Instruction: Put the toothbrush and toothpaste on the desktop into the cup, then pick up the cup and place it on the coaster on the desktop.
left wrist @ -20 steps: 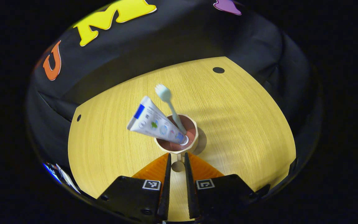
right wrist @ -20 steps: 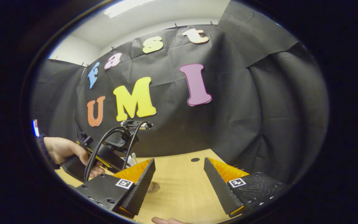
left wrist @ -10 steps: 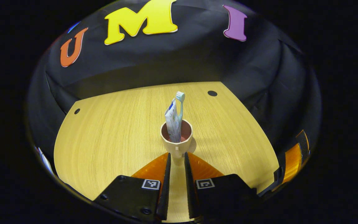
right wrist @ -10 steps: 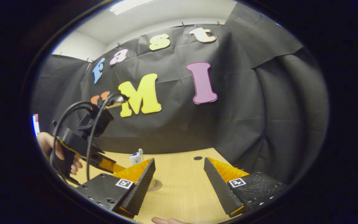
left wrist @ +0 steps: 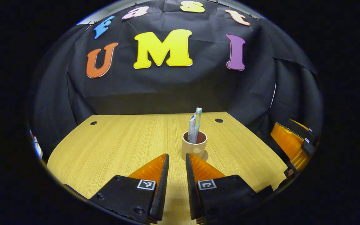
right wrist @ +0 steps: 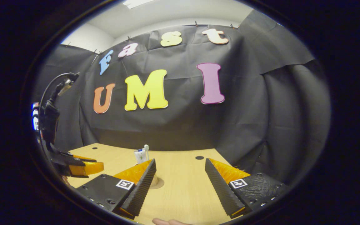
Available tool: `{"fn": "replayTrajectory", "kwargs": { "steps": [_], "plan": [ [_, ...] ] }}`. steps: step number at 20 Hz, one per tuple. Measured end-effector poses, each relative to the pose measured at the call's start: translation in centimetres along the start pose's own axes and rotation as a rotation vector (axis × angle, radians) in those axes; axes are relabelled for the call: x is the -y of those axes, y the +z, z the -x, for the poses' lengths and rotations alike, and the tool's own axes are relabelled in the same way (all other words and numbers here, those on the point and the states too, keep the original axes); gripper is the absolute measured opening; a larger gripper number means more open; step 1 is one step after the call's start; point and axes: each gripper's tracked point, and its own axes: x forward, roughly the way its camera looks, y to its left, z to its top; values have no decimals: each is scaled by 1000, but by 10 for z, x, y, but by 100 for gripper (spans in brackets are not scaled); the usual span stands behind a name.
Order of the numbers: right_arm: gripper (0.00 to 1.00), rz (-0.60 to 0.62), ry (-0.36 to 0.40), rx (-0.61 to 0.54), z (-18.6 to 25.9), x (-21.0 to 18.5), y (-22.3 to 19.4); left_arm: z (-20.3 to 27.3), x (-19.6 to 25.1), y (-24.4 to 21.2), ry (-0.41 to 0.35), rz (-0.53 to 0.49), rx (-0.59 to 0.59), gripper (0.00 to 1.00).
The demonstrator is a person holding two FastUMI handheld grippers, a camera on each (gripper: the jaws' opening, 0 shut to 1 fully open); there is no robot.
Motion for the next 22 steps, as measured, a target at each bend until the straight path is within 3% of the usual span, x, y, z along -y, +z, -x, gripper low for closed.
{"fn": "replayTrajectory", "kwargs": {
  "steps": [1, 2, 7, 10, 12, 14, 16, 17, 19, 22],
  "plan": [
    [92, -7, 7, -8, 0, -4, -2, 7, -3, -2, -9, 12, 14, 36],
    [99, -11, 6, -8, 0, -8, -3, 13, -9, 2, 2, 11, 41, 42],
    [95, 6, -40, 16, 4, -22, -4, 46, -52, 14, 115, 5, 184, 55],
    [95, 16, -33, 21, 12, -36, -6, 56, -49, 13, 109, -64, 209, 80],
    [92, 22, -26, 41, 18, -43, 1, 59, -48, 19, 119, -77, 243, 85],
    [95, 39, -14, 54, 24, -49, 3, 55, -42, 15, 113, -34, 253, 88],
    [95, 66, 0, 60, 29, -51, 2, 52, -30, 10, 75, -8, 241, 99],
    [92, 74, 9, 60, 32, -52, 2, 51, -30, 9, 77, -8, 244, 100],
    [95, 68, 19, 64, 35, -50, 4, 49, -33, 10, 95, -17, 259, 100],
    [96, 53, 15, 70, 32, -46, 5, 39, -19, 2, 48, -25, 241, 100]
  ]
}}
